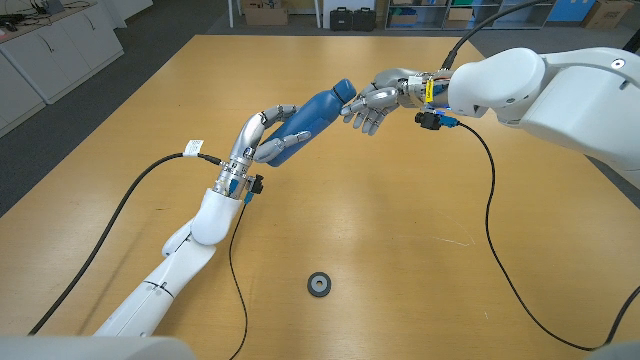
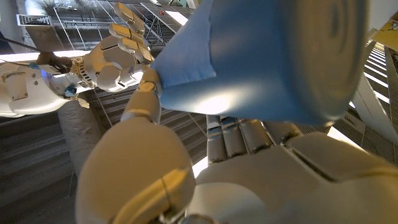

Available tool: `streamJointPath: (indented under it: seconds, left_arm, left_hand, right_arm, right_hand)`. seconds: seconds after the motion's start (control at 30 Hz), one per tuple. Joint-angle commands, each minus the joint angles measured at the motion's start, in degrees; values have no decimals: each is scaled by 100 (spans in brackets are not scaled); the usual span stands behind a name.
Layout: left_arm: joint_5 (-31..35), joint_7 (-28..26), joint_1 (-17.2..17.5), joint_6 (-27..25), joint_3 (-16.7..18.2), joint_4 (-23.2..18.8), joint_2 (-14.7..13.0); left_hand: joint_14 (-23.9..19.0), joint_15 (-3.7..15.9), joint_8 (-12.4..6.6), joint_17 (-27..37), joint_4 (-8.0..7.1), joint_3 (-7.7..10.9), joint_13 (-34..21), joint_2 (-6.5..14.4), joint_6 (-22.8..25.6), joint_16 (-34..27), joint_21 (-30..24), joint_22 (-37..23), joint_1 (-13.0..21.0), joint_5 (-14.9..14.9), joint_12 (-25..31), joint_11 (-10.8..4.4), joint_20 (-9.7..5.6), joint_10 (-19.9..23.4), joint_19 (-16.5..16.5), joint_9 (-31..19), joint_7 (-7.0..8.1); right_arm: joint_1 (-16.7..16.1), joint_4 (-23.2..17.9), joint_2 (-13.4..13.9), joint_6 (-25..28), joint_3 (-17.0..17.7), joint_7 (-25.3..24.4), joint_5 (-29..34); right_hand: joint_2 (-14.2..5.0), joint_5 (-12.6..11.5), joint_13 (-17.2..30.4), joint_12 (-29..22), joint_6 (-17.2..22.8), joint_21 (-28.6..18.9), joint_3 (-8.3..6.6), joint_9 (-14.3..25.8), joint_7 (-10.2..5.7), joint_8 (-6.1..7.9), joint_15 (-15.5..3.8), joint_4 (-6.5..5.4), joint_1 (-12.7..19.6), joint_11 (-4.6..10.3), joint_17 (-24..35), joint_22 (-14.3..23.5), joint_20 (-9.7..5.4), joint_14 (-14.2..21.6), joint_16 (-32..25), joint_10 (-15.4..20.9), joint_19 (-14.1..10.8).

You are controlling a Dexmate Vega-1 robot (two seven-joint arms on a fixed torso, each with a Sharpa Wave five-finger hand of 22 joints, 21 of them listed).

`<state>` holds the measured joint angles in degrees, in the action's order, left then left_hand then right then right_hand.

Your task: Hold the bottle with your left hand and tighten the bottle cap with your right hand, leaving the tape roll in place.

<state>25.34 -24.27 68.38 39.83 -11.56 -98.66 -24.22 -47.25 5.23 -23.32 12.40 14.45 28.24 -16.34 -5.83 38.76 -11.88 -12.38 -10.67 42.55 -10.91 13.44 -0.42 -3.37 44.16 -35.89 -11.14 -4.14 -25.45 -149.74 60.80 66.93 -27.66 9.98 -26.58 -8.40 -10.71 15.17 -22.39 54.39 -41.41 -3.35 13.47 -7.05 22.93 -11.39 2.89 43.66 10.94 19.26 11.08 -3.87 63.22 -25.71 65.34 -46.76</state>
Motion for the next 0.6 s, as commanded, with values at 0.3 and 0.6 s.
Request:
streamJointPath:
  seconds: [0.3,0.6]
  left_arm:
    - [-2526,622,-114,-182,-497,302,-346]
    - [-4710,2397,-474,-45,-995,748,-474]
  left_hand:
    - [6,826,-85,9,-451,448,-6,929,972,-2,-8,-5,917,-34,-63,-786,-825,765,10,-43,1070]
    - [348,780,69,-71,-540,301,35,752,662,129,57,5,640,-17,-194,-763,-833,450,165,-39,1042]
  right_arm:
    - [470,-648,855,348,-631,-3,445]
    - [-2552,-270,1491,-1773,2131,-1081,-140]
  right_hand:
    - [234,21,208,1035,-3191,628,299,235,808,-1234,1410,-197,-932,-880,277,32,1032,-3021,1067,-3534,1556]
    - [339,-25,224,1101,-3763,1054,366,248,836,-1202,1750,-139,-1057,-1028,295,17,1458,-4056,1446,-4352,2441]
